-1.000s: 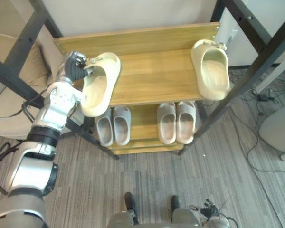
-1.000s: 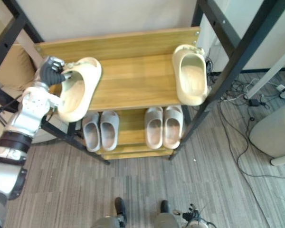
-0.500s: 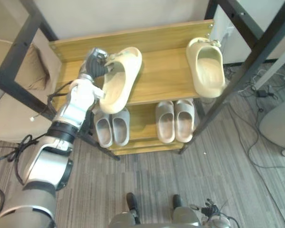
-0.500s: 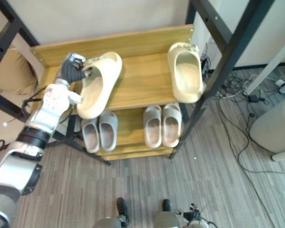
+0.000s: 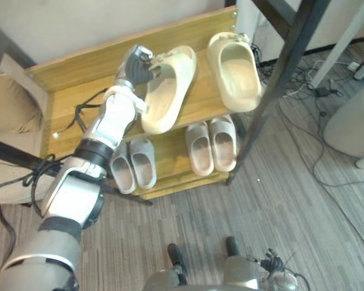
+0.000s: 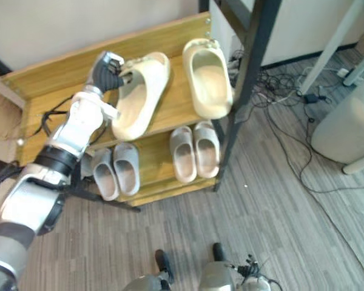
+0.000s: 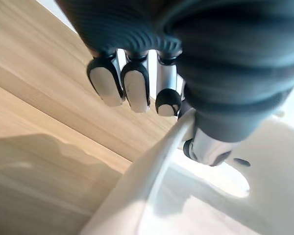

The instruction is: Organize the slippers on the shoe rack

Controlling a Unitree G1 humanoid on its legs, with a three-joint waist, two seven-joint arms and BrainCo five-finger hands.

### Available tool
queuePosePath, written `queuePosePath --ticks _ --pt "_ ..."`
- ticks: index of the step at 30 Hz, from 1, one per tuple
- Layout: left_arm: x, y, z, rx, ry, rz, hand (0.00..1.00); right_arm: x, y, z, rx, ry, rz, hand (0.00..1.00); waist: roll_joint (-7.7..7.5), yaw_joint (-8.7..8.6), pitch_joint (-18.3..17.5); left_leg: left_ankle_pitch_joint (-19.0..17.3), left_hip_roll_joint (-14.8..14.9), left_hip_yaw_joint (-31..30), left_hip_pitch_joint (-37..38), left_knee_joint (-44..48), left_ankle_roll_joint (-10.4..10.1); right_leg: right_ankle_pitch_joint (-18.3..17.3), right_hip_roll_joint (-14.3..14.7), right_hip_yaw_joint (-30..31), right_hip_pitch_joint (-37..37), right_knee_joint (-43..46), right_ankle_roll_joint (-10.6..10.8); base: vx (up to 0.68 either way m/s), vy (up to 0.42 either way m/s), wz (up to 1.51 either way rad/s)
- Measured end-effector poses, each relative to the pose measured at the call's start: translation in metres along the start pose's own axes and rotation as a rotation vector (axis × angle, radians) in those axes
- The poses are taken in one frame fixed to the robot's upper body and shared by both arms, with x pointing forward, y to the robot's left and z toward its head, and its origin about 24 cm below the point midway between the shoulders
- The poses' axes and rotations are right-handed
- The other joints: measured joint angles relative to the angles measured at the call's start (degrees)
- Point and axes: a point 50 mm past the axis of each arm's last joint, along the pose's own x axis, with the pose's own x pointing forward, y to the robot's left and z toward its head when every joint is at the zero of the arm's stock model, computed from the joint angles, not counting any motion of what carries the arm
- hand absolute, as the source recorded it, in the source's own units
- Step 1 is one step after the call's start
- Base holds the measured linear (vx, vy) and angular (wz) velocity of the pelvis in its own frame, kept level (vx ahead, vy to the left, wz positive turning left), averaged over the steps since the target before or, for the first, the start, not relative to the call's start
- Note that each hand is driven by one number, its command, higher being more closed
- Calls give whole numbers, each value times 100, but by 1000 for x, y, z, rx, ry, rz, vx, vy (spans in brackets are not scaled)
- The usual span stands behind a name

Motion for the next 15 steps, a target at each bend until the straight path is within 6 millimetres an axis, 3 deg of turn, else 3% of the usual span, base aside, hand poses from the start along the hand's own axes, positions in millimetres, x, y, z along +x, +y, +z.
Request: queuePosePath --ticks 2,3,15 --pt "1 -1 3 -6 -5 -1 100 0 1 0 4 -1 1 0 1 -12 1 0 2 -1 -21 0 0 4 0 18 -39 20 6 -24 -3 -6" --pt "1 -3 3 -11 -3 -4 0 0 1 0 9 -1 1 0 2 -33 1 0 5 -4 -19 0 0 5 0 17 -40 28 8 0 0 0" --pt "6 -13 10 -81 14 20 0 -1 -3 1 40 -14 -16 0 51 -12 16 30 7 -34 -133 0 33 -24 -4 -3 -239 228 45 -14 -2 1"
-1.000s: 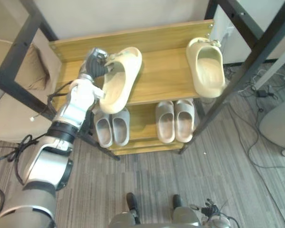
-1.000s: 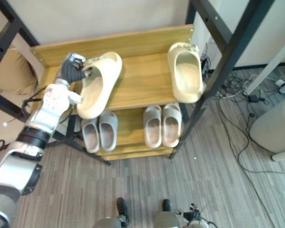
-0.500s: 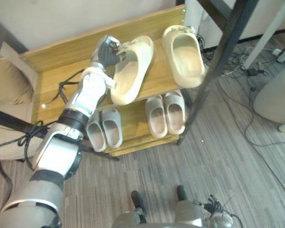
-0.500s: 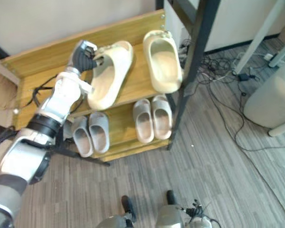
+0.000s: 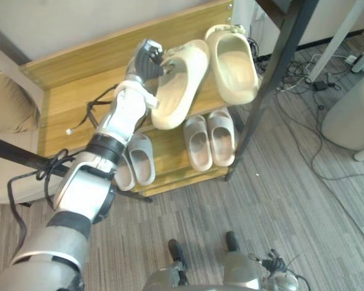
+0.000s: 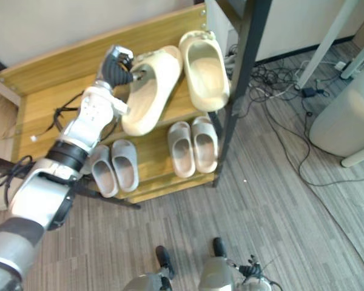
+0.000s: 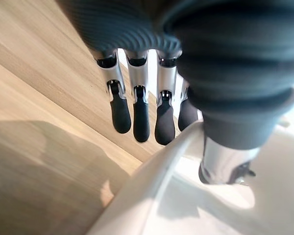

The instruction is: Organize the slippers on the shoe rack

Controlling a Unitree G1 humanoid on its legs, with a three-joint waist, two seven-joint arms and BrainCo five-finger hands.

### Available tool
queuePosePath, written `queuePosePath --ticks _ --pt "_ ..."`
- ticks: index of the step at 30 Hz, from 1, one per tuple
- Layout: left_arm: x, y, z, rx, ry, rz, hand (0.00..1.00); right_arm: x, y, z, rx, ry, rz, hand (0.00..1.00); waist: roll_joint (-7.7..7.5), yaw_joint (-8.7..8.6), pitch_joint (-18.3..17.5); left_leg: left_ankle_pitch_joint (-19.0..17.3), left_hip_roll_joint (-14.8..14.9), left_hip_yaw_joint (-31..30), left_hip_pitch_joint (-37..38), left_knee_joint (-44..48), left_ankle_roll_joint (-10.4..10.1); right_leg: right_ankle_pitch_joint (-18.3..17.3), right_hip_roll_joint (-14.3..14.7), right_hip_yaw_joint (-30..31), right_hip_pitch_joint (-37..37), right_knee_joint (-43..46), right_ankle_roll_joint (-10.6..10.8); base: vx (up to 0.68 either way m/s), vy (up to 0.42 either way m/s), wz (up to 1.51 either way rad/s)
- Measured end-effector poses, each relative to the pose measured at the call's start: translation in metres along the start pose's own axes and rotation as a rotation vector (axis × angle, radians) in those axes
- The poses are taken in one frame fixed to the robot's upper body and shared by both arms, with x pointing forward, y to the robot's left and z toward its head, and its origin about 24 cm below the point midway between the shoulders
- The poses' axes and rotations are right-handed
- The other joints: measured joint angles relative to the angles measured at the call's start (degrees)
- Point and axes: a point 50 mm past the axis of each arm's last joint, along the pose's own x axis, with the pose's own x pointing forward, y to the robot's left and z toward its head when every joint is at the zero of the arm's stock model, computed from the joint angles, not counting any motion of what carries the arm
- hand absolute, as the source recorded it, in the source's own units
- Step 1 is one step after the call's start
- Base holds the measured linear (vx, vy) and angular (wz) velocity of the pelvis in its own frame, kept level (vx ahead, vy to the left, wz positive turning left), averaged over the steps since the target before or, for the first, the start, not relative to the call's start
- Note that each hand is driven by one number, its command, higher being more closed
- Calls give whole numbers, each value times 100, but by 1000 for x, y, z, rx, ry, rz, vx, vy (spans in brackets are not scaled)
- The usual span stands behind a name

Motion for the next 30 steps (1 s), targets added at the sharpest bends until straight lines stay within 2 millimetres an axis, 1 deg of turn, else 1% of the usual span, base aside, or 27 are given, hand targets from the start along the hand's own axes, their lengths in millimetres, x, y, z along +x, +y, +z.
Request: queuePosePath --ticks 4,6,13,18,21,22,23,25,27,29,30 --pt "0 -1 1 -5 -1 11 0 0 0 -1 5 2 -3 0 0 0 0 2 0 -13 6 0 0 -1 0 -14 15 0 1 3 -3 1" --pt "-1 -6 -2 -10 15 2 0 -1 -1 -2 5 7 -4 0 4 -4 0 25 0 -62 55 0 -9 -1 1 -90 100 -17 0 10 -12 9" --pt "-1 -6 -1 -14 15 4 0 -1 -2 -5 -3 17 -6 0 32 -5 -14 96 31 -289 77 -2 -35 -17 7 -365 219 -24 -26 -31 -10 17" --pt "0 -4 -1 -25 14 18 0 -1 1 -5 -29 15 8 0 34 23 -15 115 38 -385 81 -4 -42 -12 5 -487 304 -67 -25 -21 5 10" --pt "-4 2 0 -81 1 60 0 -1 2 -5 -34 17 10 0 37 26 -17 118 55 -455 81 -4 -49 -1 17 -589 409 -147 -32 38 -14 17" --pt "-8 5 2 -129 -21 91 0 -1 2 -5 -46 14 13 0 36 31 -17 119 56 -462 81 -4 -52 -1 20 -628 452 -174 -33 43 -9 9" --pt "-10 6 3 -145 -28 101 0 -1 2 -5 -51 14 15 0 36 32 -17 119 55 -467 83 -4 -52 -1 20 -637 465 -183 -32 60 -12 12" --pt "-20 5 7 -201 -68 112 0 -1 2 -4 -71 14 17 0 36 62 -17 119 51 -492 103 -4 -53 -1 20 -680 537 -223 -33 46 -8 9" --pt "-28 3 6 -232 -80 112 0 0 2 -4 -85 13 18 0 35 91 -17 119 49 -492 142 -4 -53 -1 19 -697 585 -228 -33 29 -5 4" --pt "-41 2 6 -300 -106 120 0 0 2 -4 -105 13 23 0 35 120 -18 119 54 -518 157 -4 -53 -1 22 -743 622 -245 -33 3 -2 6" --pt "-44 2 6 -315 -108 121 0 0 2 -4 -110 16 24 0 34 128 -18 119 55 -524 157 -4 -53 -1 22 -752 626 -244 -33 -15 0 6"
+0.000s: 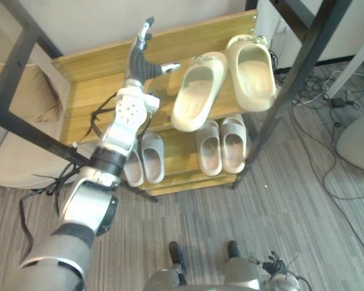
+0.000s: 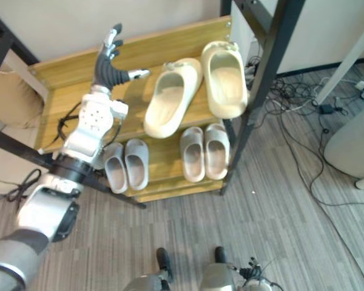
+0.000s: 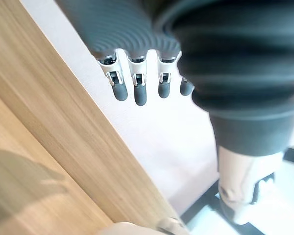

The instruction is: Organize the slippers on the shoe rack

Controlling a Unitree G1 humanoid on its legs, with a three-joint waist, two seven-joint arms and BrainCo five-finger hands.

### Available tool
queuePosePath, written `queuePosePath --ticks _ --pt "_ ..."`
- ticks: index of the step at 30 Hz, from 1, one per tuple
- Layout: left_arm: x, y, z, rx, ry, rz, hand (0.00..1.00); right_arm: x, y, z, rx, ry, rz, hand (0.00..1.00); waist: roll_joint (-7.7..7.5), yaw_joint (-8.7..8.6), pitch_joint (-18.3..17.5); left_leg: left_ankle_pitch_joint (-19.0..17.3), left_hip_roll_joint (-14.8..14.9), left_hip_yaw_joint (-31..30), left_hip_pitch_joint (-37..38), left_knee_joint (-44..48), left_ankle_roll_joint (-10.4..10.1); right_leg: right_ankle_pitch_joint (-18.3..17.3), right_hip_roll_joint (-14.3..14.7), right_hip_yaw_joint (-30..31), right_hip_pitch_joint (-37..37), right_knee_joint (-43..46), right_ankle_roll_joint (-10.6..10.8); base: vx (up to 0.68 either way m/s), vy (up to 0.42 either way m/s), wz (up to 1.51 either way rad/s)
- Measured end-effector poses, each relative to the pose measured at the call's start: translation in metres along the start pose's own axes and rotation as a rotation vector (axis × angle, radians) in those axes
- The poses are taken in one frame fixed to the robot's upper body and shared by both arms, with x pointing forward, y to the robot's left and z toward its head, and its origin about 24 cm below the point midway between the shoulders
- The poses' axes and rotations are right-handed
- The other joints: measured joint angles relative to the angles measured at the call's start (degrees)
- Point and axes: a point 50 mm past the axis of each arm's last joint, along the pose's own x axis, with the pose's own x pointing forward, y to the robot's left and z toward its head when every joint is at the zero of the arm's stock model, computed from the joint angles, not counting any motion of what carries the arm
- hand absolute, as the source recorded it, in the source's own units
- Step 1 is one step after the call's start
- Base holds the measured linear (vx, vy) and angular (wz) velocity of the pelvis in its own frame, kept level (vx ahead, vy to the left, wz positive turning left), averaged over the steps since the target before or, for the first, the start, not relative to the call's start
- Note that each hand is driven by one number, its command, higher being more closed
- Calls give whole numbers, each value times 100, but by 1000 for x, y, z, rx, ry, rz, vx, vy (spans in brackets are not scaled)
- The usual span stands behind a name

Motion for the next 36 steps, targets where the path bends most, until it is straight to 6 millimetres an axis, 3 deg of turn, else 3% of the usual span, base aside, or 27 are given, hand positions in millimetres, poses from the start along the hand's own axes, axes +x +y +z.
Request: queuePosePath --ticks 7,9,17,25,30,36 --pt "-43 -11 -16 -250 73 11 0 0 -1 -2 -44 14 6 0 -33 172 -26 8 2 -143 78 -14 -10 7 -2 -169 177 -95 -9 -49 7 11" --pt "-57 -17 -21 -324 111 9 0 0 1 -2 -97 15 22 0 -105 219 -104 6 2 -221 64 -32 -11 5 4 -220 195 -131 -11 -18 -6 10" --pt "-82 -37 -30 -416 187 -59 0 -1 8 -2 -134 12 55 0 -279 274 -203 -1 -19 -279 60 -4 -17 5 2 -341 323 -252 -9 30 -10 7" --pt "-93 -68 -26 -472 214 -168 0 0 10 -1 -162 6 66 0 -306 276 -219 -1 -7 -350 68 -8 -17 6 22 -408 384 -292 -10 -1 -8 5" --pt "-101 -91 -20 -503 225 -256 0 -1 12 -3 -168 14 70 0 -436 271 -291 -1 -3 -342 69 -29 -18 7 22 -403 382 -298 -11 0 0 0" --pt "-104 -100 -17 -526 232 -275 0 -1 13 -4 -168 18 67 0 -471 271 -309 -8 3 -305 70 -32 -25 18 20 -377 378 -322 -16 -6 -3 -2"
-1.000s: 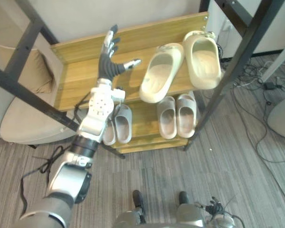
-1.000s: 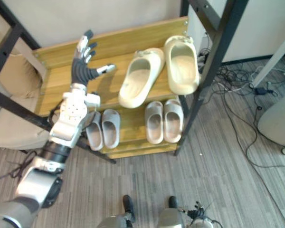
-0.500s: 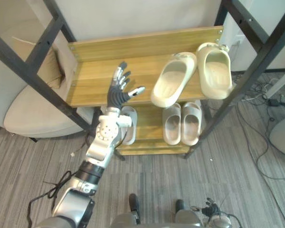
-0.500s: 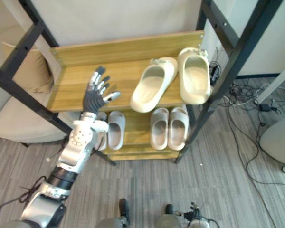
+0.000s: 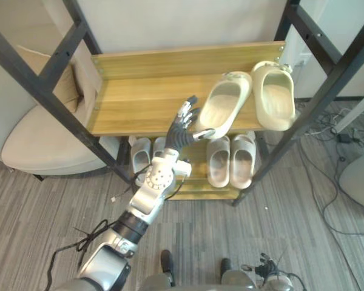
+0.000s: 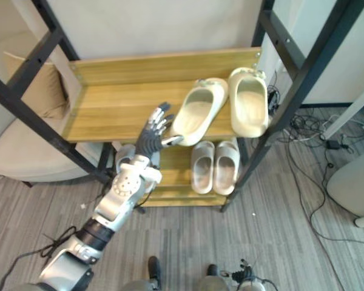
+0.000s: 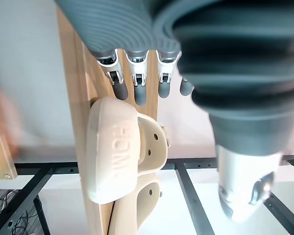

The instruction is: Organize the slippers on the shoe rack

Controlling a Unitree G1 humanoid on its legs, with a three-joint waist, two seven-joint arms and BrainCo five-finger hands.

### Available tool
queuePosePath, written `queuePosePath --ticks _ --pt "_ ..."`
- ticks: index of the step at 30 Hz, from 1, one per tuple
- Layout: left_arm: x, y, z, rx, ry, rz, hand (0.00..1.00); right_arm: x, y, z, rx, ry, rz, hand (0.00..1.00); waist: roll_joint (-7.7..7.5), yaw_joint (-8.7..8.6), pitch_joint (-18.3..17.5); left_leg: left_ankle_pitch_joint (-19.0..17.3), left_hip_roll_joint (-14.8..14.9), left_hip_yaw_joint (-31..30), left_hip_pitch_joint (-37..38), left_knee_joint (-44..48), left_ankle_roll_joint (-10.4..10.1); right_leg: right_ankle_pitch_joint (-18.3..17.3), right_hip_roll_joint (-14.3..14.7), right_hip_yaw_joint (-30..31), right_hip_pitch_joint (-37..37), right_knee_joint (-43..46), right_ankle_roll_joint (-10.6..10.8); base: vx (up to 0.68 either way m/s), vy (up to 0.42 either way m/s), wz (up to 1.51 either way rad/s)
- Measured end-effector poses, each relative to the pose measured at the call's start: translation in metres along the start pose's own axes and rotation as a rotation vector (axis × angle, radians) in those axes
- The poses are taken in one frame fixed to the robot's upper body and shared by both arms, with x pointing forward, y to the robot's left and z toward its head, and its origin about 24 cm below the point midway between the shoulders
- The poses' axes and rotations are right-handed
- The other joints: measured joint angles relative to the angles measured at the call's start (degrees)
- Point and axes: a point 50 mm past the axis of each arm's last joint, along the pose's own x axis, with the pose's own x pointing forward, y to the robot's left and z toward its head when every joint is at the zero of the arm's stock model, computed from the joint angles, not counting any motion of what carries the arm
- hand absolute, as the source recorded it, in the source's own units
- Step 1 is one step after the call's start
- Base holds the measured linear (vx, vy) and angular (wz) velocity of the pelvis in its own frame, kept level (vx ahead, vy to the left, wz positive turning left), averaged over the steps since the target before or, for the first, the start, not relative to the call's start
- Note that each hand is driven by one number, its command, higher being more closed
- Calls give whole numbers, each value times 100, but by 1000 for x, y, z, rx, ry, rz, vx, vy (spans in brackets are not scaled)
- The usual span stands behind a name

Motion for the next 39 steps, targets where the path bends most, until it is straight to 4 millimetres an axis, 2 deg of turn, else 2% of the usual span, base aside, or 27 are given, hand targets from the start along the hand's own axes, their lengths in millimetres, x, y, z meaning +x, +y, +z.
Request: queuePosePath --ticks 11,19,24,36,39 --pt "11 -18 -2 -14 16 -48 0 2 0 8 4 -17 -8 0 -6 -49 3 -30 40 218 -2 4 -35 95 47 222 -89 -92 -20 -8 -7 -10" --pt "21 -13 1 -4 8 -5 0 2 0 8 9 -19 -13 0 -25 -79 14 -66 95 316 -9 15 -84 100 96 318 -155 -100 -26 -3 -12 -8" --pt "36 -3 9 22 -8 46 0 2 -1 9 41 -22 -25 0 -28 -93 15 -66 89 377 -97 30 -85 110 89 382 -289 -69 -30 5 -2 -5" --pt "36 5 12 37 -20 60 0 2 1 11 45 -31 -23 0 -36 -142 20 -49 85 224 -77 30 -72 109 87 239 -184 -71 -28 -14 -2 5" --pt "27 1 25 6 -86 40 0 2 1 11 37 -32 -19 0 -38 -125 21 -38 81 161 -71 28 -67 102 82 148 -95 -79 -23 -15 -8 11"
